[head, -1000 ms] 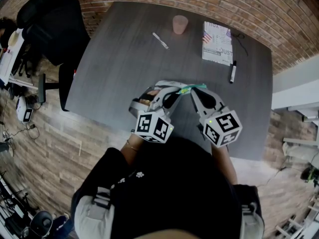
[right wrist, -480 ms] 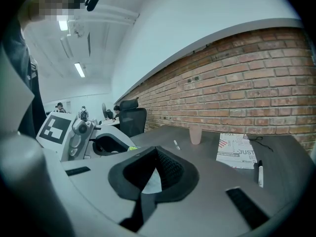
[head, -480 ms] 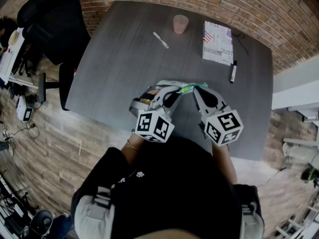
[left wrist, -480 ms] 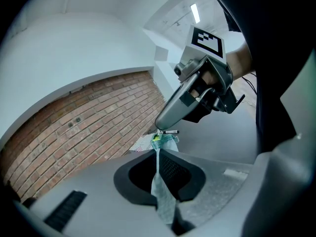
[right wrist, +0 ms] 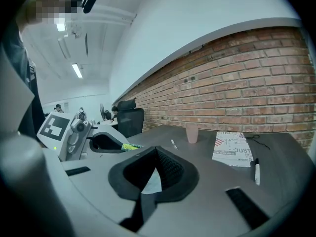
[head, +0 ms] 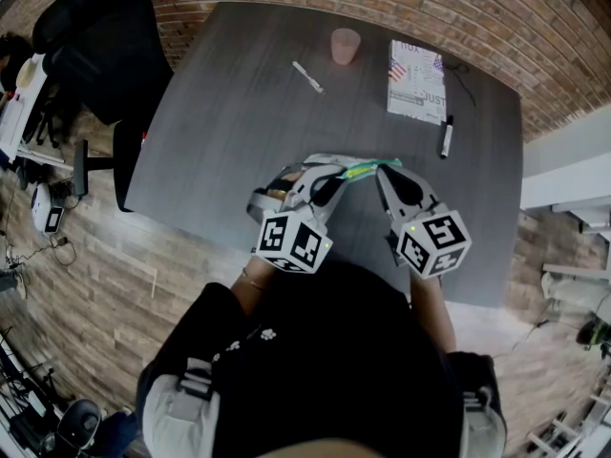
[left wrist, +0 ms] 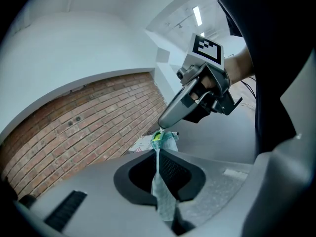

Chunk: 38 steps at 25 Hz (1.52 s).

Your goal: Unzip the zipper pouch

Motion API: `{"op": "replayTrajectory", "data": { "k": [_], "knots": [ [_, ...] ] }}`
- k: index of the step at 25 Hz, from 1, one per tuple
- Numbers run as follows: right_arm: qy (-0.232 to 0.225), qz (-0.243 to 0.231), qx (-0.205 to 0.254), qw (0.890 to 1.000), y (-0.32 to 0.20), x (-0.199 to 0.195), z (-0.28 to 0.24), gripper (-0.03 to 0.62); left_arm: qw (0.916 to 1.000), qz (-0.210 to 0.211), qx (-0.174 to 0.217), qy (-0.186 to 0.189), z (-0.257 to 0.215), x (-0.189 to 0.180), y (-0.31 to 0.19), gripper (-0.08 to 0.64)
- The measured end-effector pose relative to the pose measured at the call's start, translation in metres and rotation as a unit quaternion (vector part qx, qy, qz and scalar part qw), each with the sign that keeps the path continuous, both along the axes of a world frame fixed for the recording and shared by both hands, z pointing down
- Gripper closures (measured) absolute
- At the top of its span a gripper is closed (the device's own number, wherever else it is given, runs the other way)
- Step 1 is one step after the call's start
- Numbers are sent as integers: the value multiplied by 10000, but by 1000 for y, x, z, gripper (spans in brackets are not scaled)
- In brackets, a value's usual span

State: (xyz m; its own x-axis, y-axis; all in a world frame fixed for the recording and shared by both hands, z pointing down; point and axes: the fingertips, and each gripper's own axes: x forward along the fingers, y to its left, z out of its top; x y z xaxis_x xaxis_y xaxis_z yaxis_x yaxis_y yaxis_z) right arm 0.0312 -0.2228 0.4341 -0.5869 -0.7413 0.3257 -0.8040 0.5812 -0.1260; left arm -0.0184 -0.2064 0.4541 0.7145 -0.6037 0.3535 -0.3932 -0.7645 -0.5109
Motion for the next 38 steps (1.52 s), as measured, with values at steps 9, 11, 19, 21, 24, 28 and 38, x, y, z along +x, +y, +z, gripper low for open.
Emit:
{"op": "replayTrajectory", "data": {
  "k": [9,11,19,21,24,28,38],
  "knots": [
    [90,105,63,9999,-2,9,-3,591,9999,-42,-75,139,-3,-3,0,551],
    [126,99,97,9998,-2,9,-3,591,9999,-48,-74,131,-4,-3,0,551],
    [110,152,70,9998,-2,12,-1,591,10000,2,-70,64,-3,0,1,551],
    [151,179,85,9997,-3,14,1,591,10000,8,-71,58,-3,0,1,551],
    [213,273,88,9994,-5,21,2,591,9998,-26,-135,164,-3,-2,0,551],
    [181,283,64,9994,-5,23,3,591,9997,-38,-162,179,-3,-3,-1,551],
    [124,428,16,9990,-6,30,6,591,9996,-53,-201,198,-2,-4,0,551]
  ]
}}
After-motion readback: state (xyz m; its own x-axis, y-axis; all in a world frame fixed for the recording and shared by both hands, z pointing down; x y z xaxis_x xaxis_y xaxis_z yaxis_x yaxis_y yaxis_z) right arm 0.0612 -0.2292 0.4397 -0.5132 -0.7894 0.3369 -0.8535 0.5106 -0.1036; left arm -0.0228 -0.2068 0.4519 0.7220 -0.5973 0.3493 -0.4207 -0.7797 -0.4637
